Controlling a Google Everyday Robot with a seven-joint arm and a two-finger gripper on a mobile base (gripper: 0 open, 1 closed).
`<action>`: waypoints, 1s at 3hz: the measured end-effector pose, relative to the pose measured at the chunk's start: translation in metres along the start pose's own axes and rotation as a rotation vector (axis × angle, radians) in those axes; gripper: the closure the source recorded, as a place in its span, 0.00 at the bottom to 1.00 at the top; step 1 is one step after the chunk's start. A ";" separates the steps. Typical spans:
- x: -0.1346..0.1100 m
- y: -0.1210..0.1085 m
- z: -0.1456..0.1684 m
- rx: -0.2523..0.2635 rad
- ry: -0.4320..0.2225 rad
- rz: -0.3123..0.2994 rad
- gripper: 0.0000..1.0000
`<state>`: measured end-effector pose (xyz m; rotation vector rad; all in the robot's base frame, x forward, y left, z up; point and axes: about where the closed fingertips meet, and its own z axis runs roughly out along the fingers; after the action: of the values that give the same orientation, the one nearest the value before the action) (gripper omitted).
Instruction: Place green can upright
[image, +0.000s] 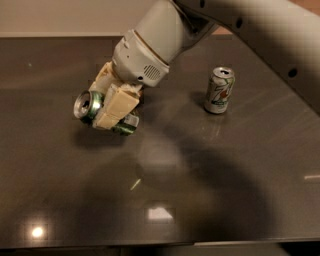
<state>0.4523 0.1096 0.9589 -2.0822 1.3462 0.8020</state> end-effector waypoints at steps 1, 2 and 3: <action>0.017 0.006 -0.024 0.123 -0.157 0.072 1.00; 0.039 0.015 -0.047 0.218 -0.257 0.126 1.00; 0.060 0.025 -0.062 0.270 -0.338 0.183 1.00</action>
Offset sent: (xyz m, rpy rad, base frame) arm 0.0174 -0.1151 -0.0013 0.4299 0.0755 -0.3447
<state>0.4609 0.0200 0.9552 -1.5544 1.3797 0.9416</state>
